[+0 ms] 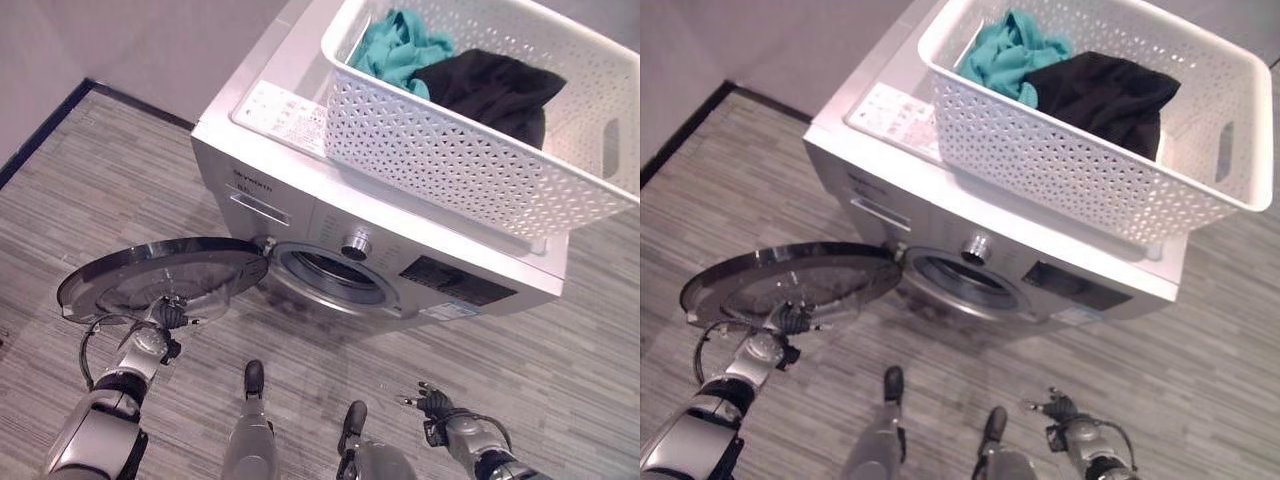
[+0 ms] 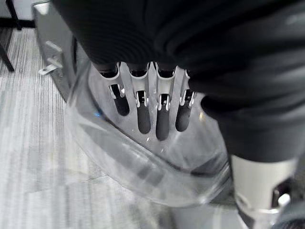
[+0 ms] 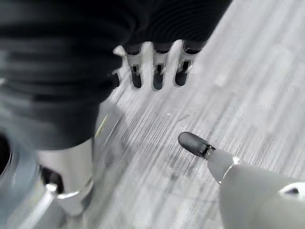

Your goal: Grab the laundry basket,head to the washer,open it,put in the laundry and shut it.

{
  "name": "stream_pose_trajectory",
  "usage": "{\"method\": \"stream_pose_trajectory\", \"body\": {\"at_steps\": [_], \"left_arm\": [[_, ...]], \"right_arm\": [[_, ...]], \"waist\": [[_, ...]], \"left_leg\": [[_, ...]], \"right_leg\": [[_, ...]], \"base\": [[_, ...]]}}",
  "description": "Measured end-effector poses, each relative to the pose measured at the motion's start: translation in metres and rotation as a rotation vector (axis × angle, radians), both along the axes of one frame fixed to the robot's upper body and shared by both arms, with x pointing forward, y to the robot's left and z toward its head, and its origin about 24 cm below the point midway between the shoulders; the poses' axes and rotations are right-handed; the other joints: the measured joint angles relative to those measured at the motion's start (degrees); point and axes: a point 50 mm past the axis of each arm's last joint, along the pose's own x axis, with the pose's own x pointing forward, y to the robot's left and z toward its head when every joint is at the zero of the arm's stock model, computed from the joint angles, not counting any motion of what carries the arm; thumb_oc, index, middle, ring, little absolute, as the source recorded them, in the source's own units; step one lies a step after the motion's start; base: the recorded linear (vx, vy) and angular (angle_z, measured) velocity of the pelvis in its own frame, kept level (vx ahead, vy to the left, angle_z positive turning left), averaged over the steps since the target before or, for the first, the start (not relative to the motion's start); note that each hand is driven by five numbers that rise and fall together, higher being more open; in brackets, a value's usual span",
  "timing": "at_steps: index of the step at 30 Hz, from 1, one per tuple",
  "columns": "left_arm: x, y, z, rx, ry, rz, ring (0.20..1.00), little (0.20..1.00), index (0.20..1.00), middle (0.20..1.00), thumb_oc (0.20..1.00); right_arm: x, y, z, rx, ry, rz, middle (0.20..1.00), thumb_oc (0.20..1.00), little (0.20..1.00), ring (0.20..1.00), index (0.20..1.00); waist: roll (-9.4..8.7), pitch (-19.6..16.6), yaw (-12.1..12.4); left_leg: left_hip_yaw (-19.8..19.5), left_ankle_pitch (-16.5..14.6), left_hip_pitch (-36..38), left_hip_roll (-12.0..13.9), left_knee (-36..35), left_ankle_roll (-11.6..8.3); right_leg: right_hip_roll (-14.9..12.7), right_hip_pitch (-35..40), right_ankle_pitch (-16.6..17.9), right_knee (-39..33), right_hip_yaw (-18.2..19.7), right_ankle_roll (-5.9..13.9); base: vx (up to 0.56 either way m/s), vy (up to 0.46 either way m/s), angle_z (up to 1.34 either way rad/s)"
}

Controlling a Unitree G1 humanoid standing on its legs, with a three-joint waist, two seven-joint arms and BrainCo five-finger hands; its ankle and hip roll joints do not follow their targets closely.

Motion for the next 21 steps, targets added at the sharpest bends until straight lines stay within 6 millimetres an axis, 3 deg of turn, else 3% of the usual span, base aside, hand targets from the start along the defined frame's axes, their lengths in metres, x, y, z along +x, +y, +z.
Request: {"method": "stream_pose_trajectory", "body": {"at_steps": [3, 5, 6, 9, 10, 13, 14, 15, 17, 18, 19, 21], "left_arm": [[-0.017, 0.002, -0.007, -0.133, -0.084, 0.106, 1.0, 1.0, 1.0, 1.0, 1.0], [-0.022, 0.002, -0.01, -0.147, -0.078, 0.115, 1.0, 1.0, 1.0, 1.0, 1.0], [-0.032, 0.0, -0.01, -0.179, -0.112, 0.115, 1.0, 1.0, 1.0, 1.0, 1.0], [-0.05, -0.006, -0.018, -0.19, -0.097, 0.073, 1.0, 1.0, 1.0, 1.0, 1.0], [-0.053, -0.006, -0.021, -0.193, -0.079, 0.073, 1.0, 1.0, 1.0, 1.0, 1.0], [-0.073, -0.002, -0.04, -0.23, -0.007, 0.131, 1.0, 1.0, 1.0, 1.0, 1.0], [-0.085, -0.005, -0.057, -0.285, 0.043, 0.196, 1.0, 1.0, 1.0, 1.0, 1.0], [-0.097, -0.007, -0.071, -0.322, 0.103, 0.251, 1.0, 1.0, 1.0, 1.0, 1.0], [-0.106, -0.007, -0.08, -0.336, 0.145, 0.281, 1.0, 1.0, 1.0, 1.0, 1.0], [-0.112, -0.006, -0.086, -0.339, 0.177, 0.305, 1.0, 1.0, 1.0, 1.0, 1.0], [-0.126, -0.008, -0.097, -0.35, 0.241, 0.347, 1.0, 1.0, 1.0, 1.0, 1.0], [-0.131, -0.012, -0.102, -0.354, 0.277, 0.353, 1.0, 1.0, 1.0, 1.0, 1.0]], "right_arm": [[-0.027, -0.03, -0.003, 0.015, 0.03, -0.239, 1.0, 1.0, 1.0, 1.0, 1.0], [-0.04, -0.043, -0.003, 0.004, 0.044, -0.305, 1.0, 1.0, 1.0, 1.0, 1.0], [-0.04, -0.059, 0.003, 0.04, -0.015, -0.47, 1.0, 1.0, 1.0, 1.0, 1.0], [-0.042, -0.105, 0.029, -0.042, -0.149, -0.597, 1.0, 1.0, 1.0, 1.0, 1.0], [-0.036, -0.117, 0.043, -0.086, -0.222, -0.595, 1.0, 1.0, 1.0, 1.0, 1.0], [0.002, -0.148, 0.109, -0.206, -0.524, -0.55, 1.0, 1.0, 1.0, 1.0, 1.0], [0.023, -0.153, 0.151, -0.282, -0.687, -0.487, 1.0, 1.0, 1.0, 1.0, 1.0], [0.031, -0.155, 0.172, -0.359, -0.756, -0.457, 1.0, 1.0, 1.0, 1.0, 1.0], [0.036, -0.151, 0.183, -0.381, -0.816, -0.453, 1.0, 1.0, 1.0, 1.0, 1.0], [0.043, -0.145, 0.198, -0.409, -0.875, -0.425, 1.0, 1.0, 1.0, 1.0, 1.0], [0.051, -0.135, 0.227, -0.476, -0.99, -0.378, 1.0, 1.0, 1.0, 1.0, 1.0], [0.062, -0.123, 0.265, -0.529, -1.165, -0.336, 1.0, 1.0, 1.0, 1.0, 1.0]], "waist": [[0.04, 0.05, 0.17], [-0.12, -0.05, 0.62], [-0.05, -0.04, 0.25], [1.16, -0.74, -0.1], [1.76, -1.17, -0.35], [3.19, -2.09, -2.24], [4.28, -2.69, -3.02], [5.2, -3.19, -3.65], [4.79, -4.23, -4.4], [4.64, -4.34, -4.55], [5.36, -4.42, -5.08], [6.48, -5.32, -5.7]], "left_leg": [[0.03, -2.22, 1.06, -2.1, 2.14, 1.3], [0.1, -3.18, 1.61, -3.48, 2.9, 1.82], [0.33, -4.24, 1.72, -4.25, 4.35, 2.75], [0.4, -6.35, 4.75, -5.25, 4.95, 4.54], [0.38, -6.94, 5.43, -5.58, 4.95, 4.94], [0.78, -8.06, 7.87, -7.05, 5.17, 6.85], [1.62, -8.89, 9.34, -7.53, 5.37, 8.12], [1.98, -9.14, 10.48, -7.39, 5.47, 8.57], [1.84, -10.4, 10.71, -7.57, 6.43, 10.11], [2.03, -10.68, 11.44, -8.05, 6.4, 10.55], [2.94, -10.89, 12.91, -8.21, 5.96, 10.88], [3.18, -11.39, 12.87, -8.18, 6.64, 11.03]], "right_leg": [[-2.23, 2.27, 0.07, 0.01, -0.53, 0.19], [-3.14, 3.01, 0.3, 0.06, -0.6, 0.08], [-4.3, 3.19, 0.36, 1.52, -0.83, 0.18], [-6.6, 3.7, 0.44, 6.86, -0.62, 0.28], [-7.13, 2.91, 0.62, 9.36, -0.54, 0.23], [-9.46, 1.12, 1.58, 16.93, 1.59, -0.09], [-10.37, -0.43, 2.99, 21.11, 3.97, -0.44], [-11.0, -2.31, 2.71, 25.34, 5.57, 0.3], [-10.11, -4.91, 1.17, 30.4, 7.14, 0.74], [-9.85, -5.92, 1.25, 31.98, 7.35, 0.88], [-9.54, -6.93, -1.42, 32.88, 7.24, 0.15], [-9.14, -7.33, -2.23, 30.1, 7.22, 0.49]], "base": [[0.06, 0.164, 0.07], [0.06, 0.232, 0.05], [0.11, 0.197, 0.0], [0.08, 0.19, 0.0], [0.06, 0.2, -0.01], [0.05, 0.198, -0.06], [0.07, 0.174, -0.27], [0.08, 0.159, -0.18], [0.09, 0.106, -0.05], [0.07, 0.026, -0.22], [0.07, -0.018, -0.28], [0.05, -0.053, -0.1]]}}
